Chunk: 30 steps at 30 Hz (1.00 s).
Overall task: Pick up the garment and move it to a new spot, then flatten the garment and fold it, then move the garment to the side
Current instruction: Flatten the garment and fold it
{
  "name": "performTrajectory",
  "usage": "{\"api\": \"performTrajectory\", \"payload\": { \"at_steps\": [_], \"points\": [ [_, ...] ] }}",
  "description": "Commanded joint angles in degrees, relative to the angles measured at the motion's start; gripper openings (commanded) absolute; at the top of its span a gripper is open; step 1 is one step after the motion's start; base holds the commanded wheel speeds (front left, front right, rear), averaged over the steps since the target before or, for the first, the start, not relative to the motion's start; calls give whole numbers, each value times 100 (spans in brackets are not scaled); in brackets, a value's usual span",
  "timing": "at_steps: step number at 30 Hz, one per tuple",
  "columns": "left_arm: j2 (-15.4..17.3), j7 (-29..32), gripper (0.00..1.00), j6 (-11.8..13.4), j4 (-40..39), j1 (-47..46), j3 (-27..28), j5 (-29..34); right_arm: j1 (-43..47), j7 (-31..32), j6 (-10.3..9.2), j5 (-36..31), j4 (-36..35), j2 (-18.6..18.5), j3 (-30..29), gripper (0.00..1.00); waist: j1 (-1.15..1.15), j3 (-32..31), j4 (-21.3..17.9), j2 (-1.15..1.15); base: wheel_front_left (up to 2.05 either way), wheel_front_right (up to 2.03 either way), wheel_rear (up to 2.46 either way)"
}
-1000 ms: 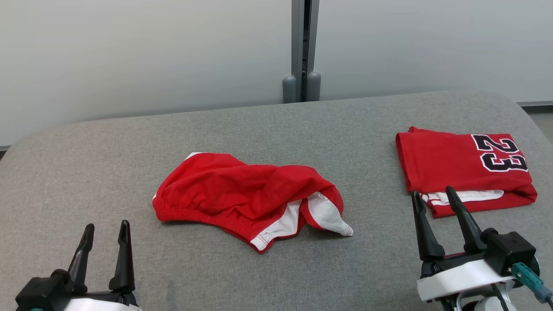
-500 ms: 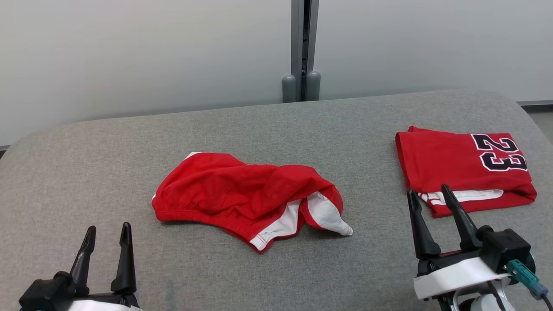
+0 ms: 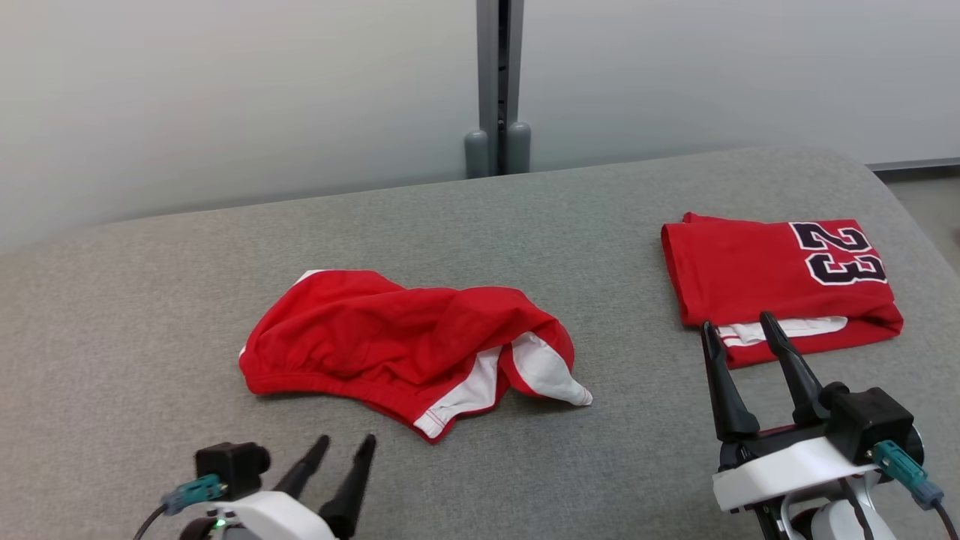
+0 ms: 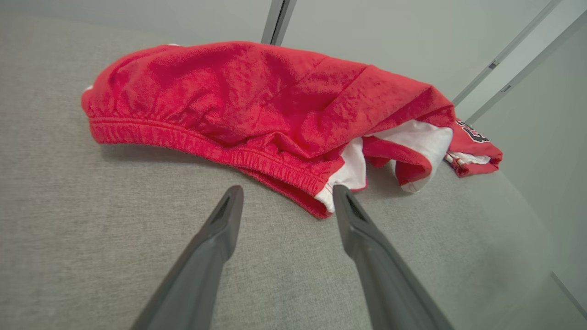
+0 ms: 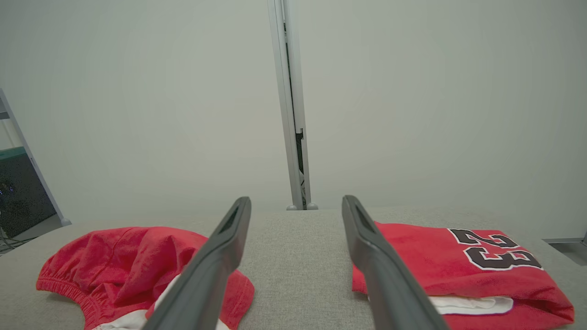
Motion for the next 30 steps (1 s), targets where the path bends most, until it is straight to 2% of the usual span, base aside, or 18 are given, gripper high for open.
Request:
{"api": "performTrajectory", "payload": {
  "at_steps": [1, 6, 15, 25, 28, 30],
  "points": [
    [-19, 200, 100, -38, 35, -139, -108, -147, -88, -28, 1, -30, 23, -36, 2, 100, 0, 28, -93, 0, 0, 0, 0],
    [59, 911, 100, -94, 225, -337, -506, -562, -208, -28, 1, -35, 32, -36, 75, 100, 0, 145, -264, 0, 0, 0, 0],
    [244, 1306, 100, -95, 457, -840, -932, -1104, -332, -28, 1, -41, -17, -35, 182, 100, 0, 416, -469, 0, 0, 0, 0],
    [455, 1055, 100, -98, 890, -1324, -1321, -1596, -389, -27, 1, -28, -50, -34, 222, 100, 0, 586, -715, 0, 0, 0, 0],
    [508, 988, 95, -98, 1107, -1391, -1374, -1622, -372, -28, 1, -36, -43, -35, 217, 100, 0, 574, -723, 0, 0, 0, 0],
    [512, 938, 98, -98, 1220, -1448, -1395, -1639, -367, -28, 1, -41, -45, -35, 209, 100, 0, 567, -714, 0, 0, 0, 0]
  ]
}}
